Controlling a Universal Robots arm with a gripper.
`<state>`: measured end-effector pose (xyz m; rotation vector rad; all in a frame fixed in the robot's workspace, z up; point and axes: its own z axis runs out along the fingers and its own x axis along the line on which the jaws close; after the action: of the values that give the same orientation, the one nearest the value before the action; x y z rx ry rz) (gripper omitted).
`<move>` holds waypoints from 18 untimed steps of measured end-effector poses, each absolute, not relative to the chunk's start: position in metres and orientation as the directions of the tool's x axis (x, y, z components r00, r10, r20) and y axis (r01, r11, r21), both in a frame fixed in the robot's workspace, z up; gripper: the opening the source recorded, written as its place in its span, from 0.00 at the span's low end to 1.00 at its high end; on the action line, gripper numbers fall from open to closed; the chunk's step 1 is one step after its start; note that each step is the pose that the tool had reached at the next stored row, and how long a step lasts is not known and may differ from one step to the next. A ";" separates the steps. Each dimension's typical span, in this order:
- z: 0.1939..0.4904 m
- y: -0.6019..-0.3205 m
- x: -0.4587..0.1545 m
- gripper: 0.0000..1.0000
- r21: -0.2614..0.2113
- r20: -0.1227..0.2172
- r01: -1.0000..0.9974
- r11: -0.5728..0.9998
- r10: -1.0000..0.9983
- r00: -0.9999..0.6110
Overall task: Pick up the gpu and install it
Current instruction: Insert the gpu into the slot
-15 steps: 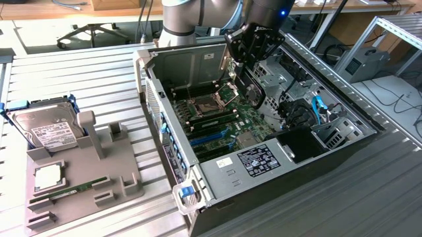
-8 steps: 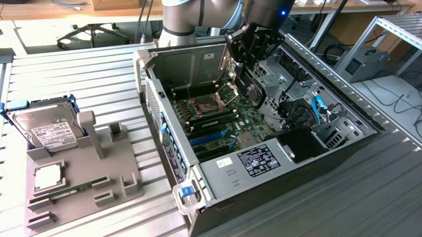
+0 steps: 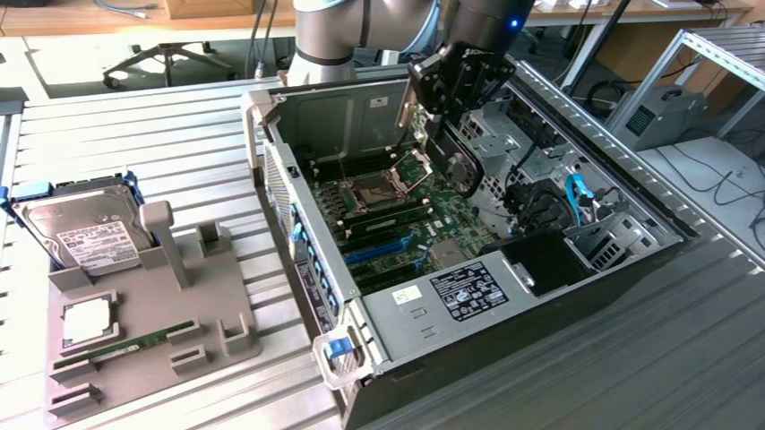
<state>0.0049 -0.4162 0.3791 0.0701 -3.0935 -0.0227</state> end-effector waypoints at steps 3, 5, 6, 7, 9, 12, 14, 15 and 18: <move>0.379 -0.416 0.005 0.27 0.016 0.047 -0.049 0.999 -0.050 -0.998; 0.379 -0.416 0.005 0.27 0.016 0.047 -0.053 0.998 -0.054 -0.997; 0.379 -0.416 0.005 0.27 0.016 0.047 -0.055 0.998 -0.056 -0.997; 0.379 -0.416 0.005 0.27 0.016 0.047 -0.056 0.998 -0.057 -0.997; 0.379 -0.416 0.005 0.27 0.016 0.047 -0.059 0.998 -0.060 -0.997; 0.379 -0.416 0.005 0.27 0.016 0.047 -0.063 0.998 -0.063 -0.997; 0.379 -0.416 0.005 0.27 0.016 0.047 -0.066 0.998 -0.066 -0.997; 0.379 -0.416 0.005 0.27 0.016 0.047 -0.067 0.998 -0.067 -0.997; 0.379 -0.416 0.005 0.27 0.016 0.047 -0.070 0.997 -0.071 -0.996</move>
<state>0.0049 -0.4162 0.3792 0.1088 -3.0922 -0.0217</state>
